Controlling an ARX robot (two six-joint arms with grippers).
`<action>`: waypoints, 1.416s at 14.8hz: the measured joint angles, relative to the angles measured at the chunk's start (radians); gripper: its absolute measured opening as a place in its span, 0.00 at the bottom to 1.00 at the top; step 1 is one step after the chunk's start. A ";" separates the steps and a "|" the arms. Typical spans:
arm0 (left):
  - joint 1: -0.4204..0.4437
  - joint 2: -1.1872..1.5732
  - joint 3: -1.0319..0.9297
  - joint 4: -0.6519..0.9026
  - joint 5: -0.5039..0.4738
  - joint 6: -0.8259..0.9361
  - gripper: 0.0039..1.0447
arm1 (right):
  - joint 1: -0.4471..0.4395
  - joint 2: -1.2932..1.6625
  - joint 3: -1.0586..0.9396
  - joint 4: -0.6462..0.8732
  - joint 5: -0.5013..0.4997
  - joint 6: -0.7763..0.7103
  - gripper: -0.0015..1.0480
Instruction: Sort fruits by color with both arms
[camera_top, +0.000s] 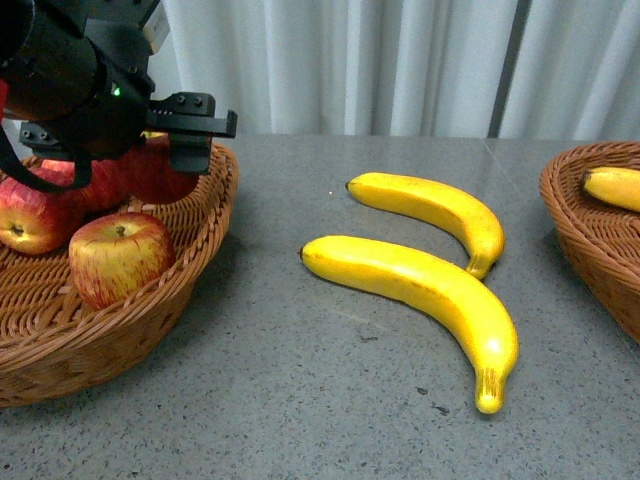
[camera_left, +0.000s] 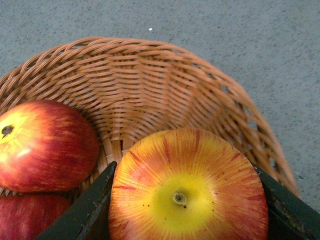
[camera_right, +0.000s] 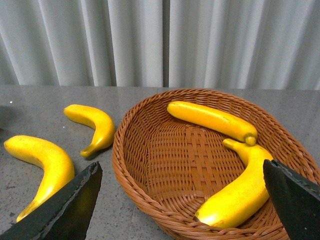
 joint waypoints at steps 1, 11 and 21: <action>0.008 -0.008 -0.019 -0.001 -0.001 -0.006 0.63 | 0.000 0.000 0.000 0.000 0.000 0.000 0.94; -0.059 -0.462 -0.284 0.227 0.134 0.003 0.94 | 0.000 0.000 0.000 0.000 0.000 0.000 0.94; 0.038 -1.216 -1.028 0.459 0.024 0.038 0.01 | 0.000 0.000 0.000 0.000 0.001 0.000 0.94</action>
